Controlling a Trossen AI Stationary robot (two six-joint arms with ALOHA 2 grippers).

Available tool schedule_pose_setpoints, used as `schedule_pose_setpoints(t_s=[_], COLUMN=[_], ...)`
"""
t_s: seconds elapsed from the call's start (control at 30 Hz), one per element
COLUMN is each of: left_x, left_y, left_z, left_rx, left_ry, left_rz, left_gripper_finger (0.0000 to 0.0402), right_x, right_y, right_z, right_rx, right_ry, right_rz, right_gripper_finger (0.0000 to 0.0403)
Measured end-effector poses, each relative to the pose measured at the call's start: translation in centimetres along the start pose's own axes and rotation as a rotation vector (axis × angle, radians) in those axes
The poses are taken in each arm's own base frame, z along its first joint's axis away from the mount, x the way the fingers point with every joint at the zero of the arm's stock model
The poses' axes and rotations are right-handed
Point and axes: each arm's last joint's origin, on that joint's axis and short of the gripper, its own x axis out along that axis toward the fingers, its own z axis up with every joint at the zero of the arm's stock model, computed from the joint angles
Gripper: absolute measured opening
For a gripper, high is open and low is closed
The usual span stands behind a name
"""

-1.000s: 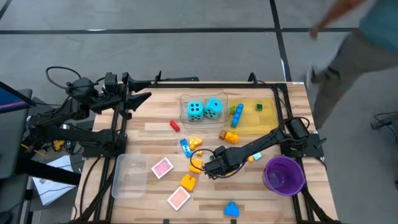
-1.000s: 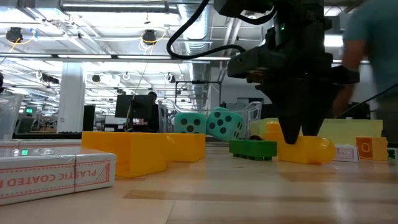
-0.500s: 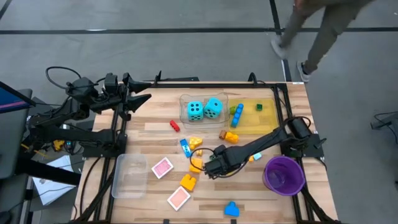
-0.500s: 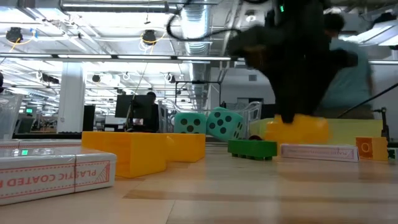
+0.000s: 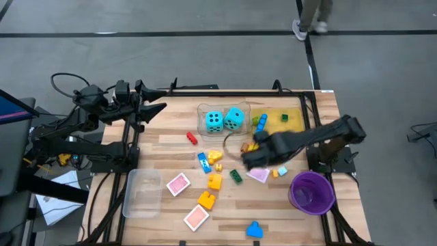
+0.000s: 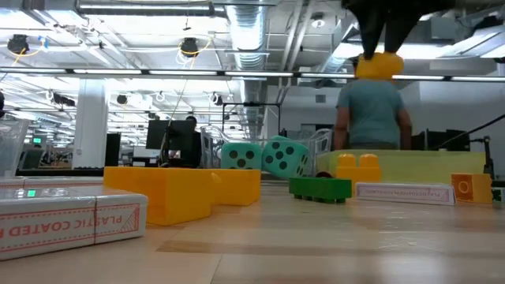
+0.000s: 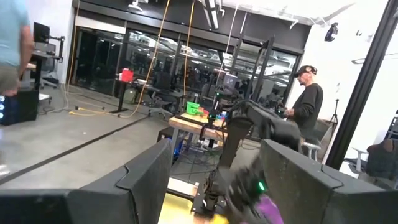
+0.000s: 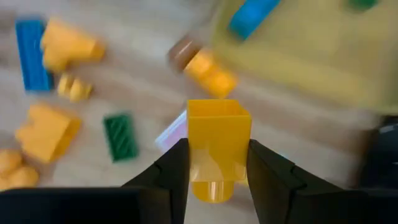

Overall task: Pick & Place Toys
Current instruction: Put the yellow game piece into the yellow bin

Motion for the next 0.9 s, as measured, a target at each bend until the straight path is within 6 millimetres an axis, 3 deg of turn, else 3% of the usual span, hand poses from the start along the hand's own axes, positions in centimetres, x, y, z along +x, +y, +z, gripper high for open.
schedule_pose_setpoints(t_s=[0.17, 0.33, 0.63, 0.9], left_x=[0.0, 0.0, 0.2, 0.9], left_y=[0.0, 0.0, 0.0, 0.3], left_z=[0.0, 0.0, 0.0, -0.4], left_rx=[-0.001, -0.002, -0.003, -0.003], left_ry=[0.002, 0.003, -0.01, -0.001], left_rz=[0.0, 0.001, 0.015, 0.061], left_gripper_finger=[0.0241, 0.0241, 0.0241, 0.0241], right_x=[-2.0, -2.5, -0.8, 0.7], right_y=[-4.2, -7.7, -13.0, -17.3], right_z=[3.6, 7.3, 14.0, 18.3], right_rx=[0.072, 0.089, 0.036, 0.037], right_ry=[-0.09, -0.141, -0.134, -0.13], right_rz=[0.003, -0.013, -0.164, -0.235], right_gripper_finger=[0.0124, 0.0124, 0.0124, 0.0124])
